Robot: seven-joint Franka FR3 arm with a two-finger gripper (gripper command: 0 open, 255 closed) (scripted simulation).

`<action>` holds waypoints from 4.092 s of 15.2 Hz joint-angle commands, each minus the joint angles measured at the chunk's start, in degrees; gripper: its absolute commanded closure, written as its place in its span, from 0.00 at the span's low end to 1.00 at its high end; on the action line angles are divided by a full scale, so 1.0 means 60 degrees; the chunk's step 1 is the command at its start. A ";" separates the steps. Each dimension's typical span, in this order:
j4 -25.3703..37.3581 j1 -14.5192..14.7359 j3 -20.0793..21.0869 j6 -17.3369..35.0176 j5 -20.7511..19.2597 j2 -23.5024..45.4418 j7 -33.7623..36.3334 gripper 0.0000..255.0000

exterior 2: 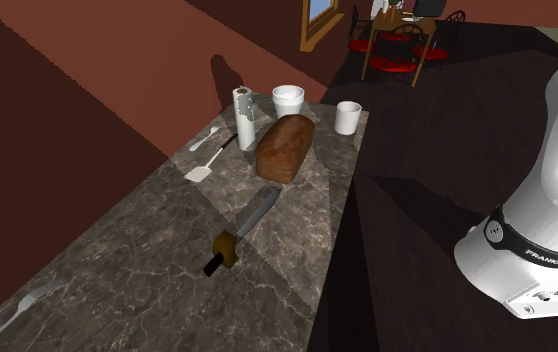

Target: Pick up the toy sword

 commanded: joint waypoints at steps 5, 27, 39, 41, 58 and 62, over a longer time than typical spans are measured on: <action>-0.1201 0.0241 -0.0401 0.1455 -0.0503 0.0064 -0.1101 0.00; -0.3426 0.0555 -0.2600 1.1213 -0.3770 0.6153 -0.5944 0.00; -0.0974 0.0798 -0.3268 1.5381 -0.6035 1.1767 -0.6886 0.00; -0.0862 0.1005 -0.3484 1.5635 -0.6097 1.2115 -0.6721 0.00; -0.0523 0.1540 -0.3995 1.6341 -0.6097 1.3123 -0.6362 1.00; -0.0709 0.1253 -0.3733 1.5958 -0.6133 1.2570 -0.6537 1.00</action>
